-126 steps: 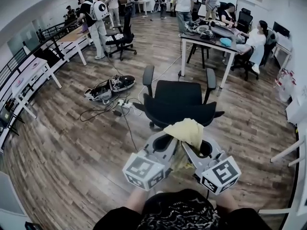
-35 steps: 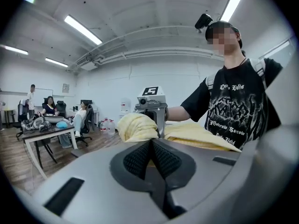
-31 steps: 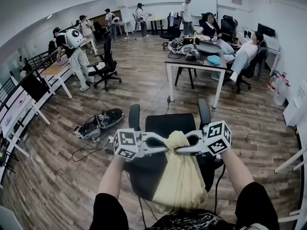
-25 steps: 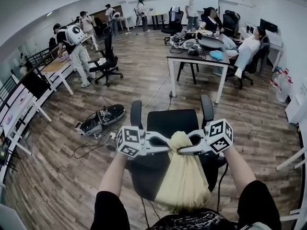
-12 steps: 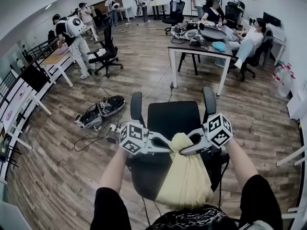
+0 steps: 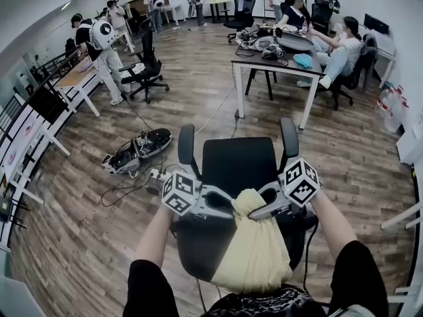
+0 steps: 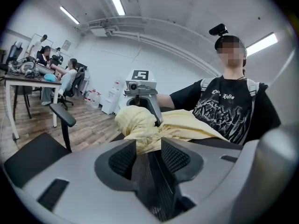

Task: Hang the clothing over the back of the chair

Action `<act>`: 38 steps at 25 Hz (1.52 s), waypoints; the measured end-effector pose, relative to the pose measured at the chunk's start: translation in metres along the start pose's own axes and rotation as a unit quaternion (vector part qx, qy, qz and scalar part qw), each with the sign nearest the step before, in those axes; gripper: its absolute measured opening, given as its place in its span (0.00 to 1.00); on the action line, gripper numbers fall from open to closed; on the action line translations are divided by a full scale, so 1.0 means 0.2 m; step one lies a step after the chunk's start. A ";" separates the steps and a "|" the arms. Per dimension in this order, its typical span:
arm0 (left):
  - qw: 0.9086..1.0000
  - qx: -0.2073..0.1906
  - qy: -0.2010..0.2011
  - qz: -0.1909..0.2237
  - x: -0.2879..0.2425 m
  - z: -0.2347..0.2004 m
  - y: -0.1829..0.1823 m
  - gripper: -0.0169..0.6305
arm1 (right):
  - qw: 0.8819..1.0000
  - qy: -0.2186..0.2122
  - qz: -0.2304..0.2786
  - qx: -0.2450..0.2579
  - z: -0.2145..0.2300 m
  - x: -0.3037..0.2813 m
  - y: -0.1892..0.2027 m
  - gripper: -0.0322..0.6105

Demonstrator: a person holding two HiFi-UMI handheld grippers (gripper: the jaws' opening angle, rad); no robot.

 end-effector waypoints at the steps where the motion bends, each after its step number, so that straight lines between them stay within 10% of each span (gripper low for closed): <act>1: 1.000 0.004 0.000 -0.002 0.00 -0.01 0.01 0.28 | 1.000 -0.011 -0.003 -0.005 0.00 0.01 0.01 0.28; 17: 0.998 0.042 -0.018 0.050 0.05 -0.11 -0.01 0.31 | 0.974 -0.195 -0.101 -0.052 0.02 0.19 0.09 0.31; 25: 0.993 0.053 -0.075 0.073 0.09 -0.20 -0.01 0.31 | 0.992 -0.082 -0.091 -0.043 0.20 0.28 0.04 0.60; 38: 0.987 0.052 -0.115 0.103 0.17 -0.23 -0.12 0.36 | 1.000 -0.020 -0.014 -0.018 0.21 0.35 0.00 0.68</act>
Point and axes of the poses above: the fingertips, and each gripper's own axes: x backward along the fingers, z to its right, y out of its underside, the point moved 3 cm from there along x, backward along the fingers, and after that the axes turned 12 degrees about -z, right-handed, at the moved point
